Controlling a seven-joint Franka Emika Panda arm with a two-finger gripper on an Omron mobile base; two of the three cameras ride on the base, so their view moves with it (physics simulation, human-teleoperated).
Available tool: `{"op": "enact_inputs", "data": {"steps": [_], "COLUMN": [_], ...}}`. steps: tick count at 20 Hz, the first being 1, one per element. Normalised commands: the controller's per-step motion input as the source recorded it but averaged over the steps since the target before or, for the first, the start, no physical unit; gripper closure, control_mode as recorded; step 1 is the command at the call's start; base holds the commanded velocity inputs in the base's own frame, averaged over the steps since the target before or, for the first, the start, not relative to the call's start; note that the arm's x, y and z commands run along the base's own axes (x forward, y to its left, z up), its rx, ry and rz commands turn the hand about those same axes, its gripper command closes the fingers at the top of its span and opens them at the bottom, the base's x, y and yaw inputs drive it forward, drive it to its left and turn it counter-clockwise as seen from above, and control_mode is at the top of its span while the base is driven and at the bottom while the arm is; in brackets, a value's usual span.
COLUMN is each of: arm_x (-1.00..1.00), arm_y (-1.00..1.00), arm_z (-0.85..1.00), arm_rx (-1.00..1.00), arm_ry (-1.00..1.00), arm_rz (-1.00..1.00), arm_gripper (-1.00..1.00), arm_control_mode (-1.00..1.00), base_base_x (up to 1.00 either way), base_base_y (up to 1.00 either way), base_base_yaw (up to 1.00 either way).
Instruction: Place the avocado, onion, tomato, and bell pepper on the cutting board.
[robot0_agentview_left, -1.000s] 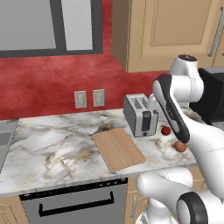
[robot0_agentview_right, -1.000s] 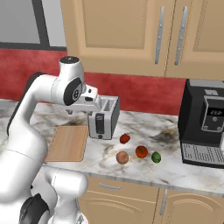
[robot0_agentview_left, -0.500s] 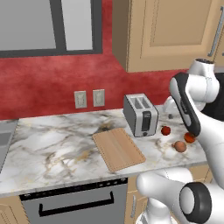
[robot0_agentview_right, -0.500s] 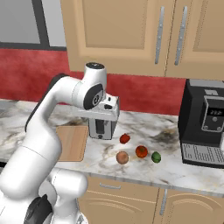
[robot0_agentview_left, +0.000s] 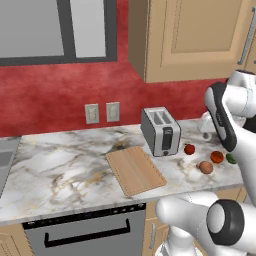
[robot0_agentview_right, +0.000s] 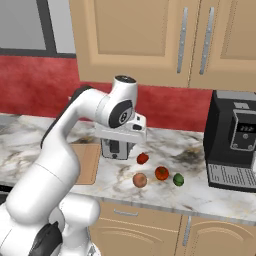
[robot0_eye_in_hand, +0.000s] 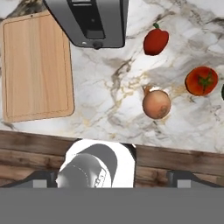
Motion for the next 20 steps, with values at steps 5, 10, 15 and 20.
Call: {"op": "enact_inputs", "data": {"steps": [5,10,15,20], "arm_x": [0.00,0.00,0.03,0.23], "arm_y": [-0.18,-0.17,-0.10,-0.01], "arm_z": [-0.19,-0.19,-0.06,-0.01], "arm_rx": [-0.01,-0.03,-0.03,0.00], "arm_ry": [0.00,0.00,0.00,0.01], "arm_rz": [0.00,0.00,0.00,0.00], "arm_gripper": [-1.00,-1.00,-1.00,-1.00], "arm_control_mode": [-1.00,-1.00,-1.00,-1.00], "base_base_x": [0.00,0.00,0.00,0.00], "base_base_y": [0.00,0.00,0.00,0.00], "base_base_yaw": [0.00,0.00,0.00,0.00]}}
